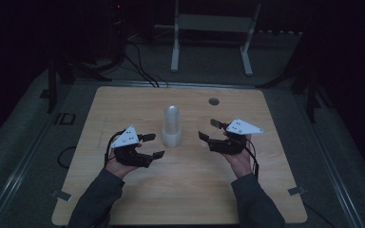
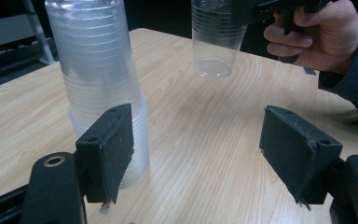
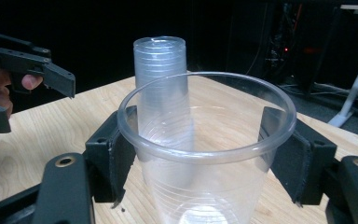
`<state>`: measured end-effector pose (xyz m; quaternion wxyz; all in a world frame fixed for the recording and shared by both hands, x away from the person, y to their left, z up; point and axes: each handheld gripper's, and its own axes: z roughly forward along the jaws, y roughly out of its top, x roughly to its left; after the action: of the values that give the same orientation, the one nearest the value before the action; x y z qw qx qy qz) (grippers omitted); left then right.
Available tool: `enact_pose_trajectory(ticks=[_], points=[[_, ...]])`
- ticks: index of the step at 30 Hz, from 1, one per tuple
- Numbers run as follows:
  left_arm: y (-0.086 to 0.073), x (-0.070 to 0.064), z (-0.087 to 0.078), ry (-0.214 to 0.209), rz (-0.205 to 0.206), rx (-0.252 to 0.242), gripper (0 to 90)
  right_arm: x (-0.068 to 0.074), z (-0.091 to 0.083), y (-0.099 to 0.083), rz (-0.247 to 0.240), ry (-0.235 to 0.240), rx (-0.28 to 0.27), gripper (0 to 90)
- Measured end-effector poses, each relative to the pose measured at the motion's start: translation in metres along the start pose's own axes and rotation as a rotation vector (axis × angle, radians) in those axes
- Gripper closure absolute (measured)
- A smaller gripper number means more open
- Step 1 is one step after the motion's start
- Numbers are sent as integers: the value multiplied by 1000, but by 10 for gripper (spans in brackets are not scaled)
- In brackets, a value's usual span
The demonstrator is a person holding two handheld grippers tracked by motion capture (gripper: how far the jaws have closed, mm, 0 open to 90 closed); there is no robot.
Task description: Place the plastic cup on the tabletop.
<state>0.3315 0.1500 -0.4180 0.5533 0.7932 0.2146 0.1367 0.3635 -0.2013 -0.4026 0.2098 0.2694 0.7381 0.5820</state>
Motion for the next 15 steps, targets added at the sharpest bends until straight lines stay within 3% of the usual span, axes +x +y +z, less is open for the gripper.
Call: enact_pose_trajectory(ticks=[15], points=[[0, 0, 1, 1, 0, 1, 261, 0, 0, -7, 5, 0, -1, 290]])
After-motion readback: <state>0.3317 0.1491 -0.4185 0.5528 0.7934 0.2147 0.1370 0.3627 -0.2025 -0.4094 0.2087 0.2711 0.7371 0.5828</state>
